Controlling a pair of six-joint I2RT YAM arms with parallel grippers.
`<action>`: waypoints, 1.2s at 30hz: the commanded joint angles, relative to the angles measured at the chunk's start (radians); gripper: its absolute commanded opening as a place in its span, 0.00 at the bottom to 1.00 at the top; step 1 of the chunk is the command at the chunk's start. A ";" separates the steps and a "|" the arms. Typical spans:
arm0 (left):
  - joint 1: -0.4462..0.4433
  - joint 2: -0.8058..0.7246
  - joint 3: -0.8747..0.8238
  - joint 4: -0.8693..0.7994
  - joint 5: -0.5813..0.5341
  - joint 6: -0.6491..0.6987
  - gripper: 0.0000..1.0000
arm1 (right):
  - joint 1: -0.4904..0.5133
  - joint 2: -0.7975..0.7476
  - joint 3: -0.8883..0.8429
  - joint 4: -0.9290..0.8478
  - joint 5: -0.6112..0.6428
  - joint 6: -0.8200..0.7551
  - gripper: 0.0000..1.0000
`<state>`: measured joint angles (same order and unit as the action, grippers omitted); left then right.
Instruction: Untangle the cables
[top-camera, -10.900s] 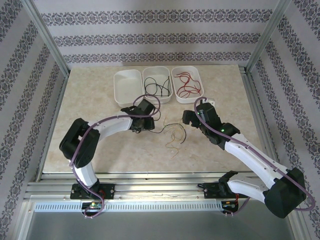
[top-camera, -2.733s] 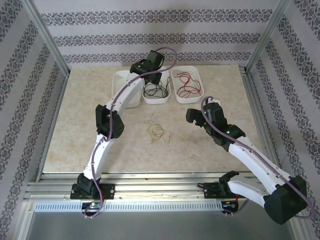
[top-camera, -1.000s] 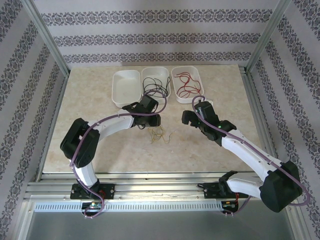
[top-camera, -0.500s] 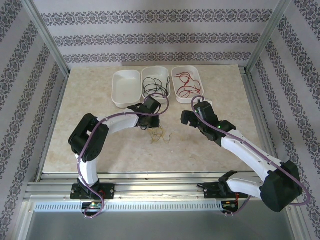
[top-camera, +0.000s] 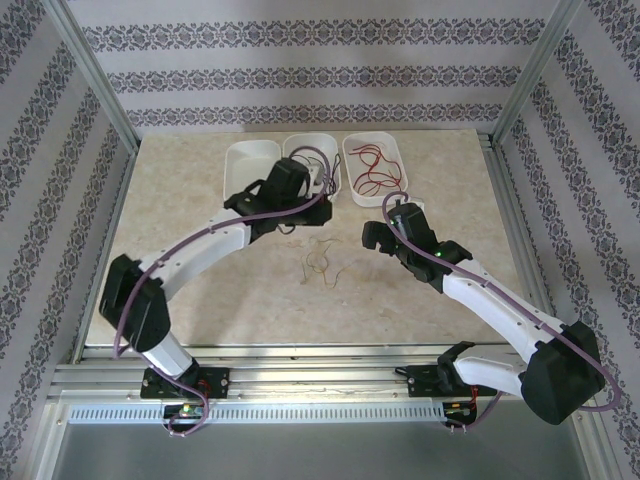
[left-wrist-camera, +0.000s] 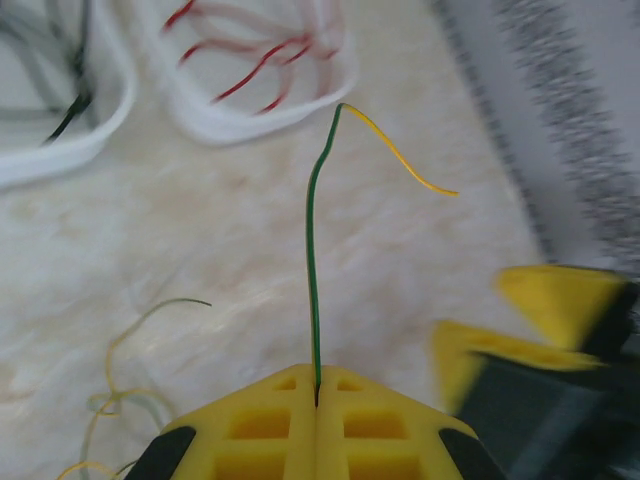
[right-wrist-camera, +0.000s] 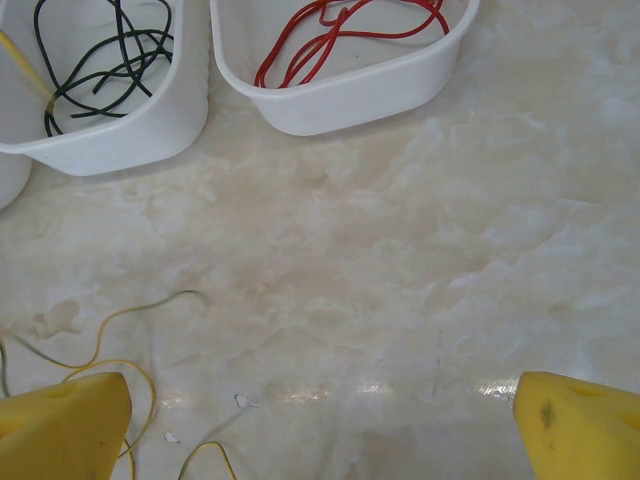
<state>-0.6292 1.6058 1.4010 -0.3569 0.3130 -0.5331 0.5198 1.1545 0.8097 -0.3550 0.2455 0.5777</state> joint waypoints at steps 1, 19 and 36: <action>-0.011 -0.056 0.060 -0.066 0.086 0.078 0.00 | 0.005 -0.001 0.012 0.023 0.000 0.000 0.98; 0.264 -0.062 0.295 -0.019 0.068 0.164 0.00 | 0.006 -0.007 -0.002 0.042 -0.017 0.004 0.98; 0.451 0.067 0.337 -0.007 0.029 0.231 0.00 | -0.060 -0.125 0.016 0.194 -0.143 0.075 0.98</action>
<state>-0.1806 1.7077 1.7443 -0.3962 0.3065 -0.3206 0.4675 1.0794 0.8097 -0.2573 0.1440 0.6296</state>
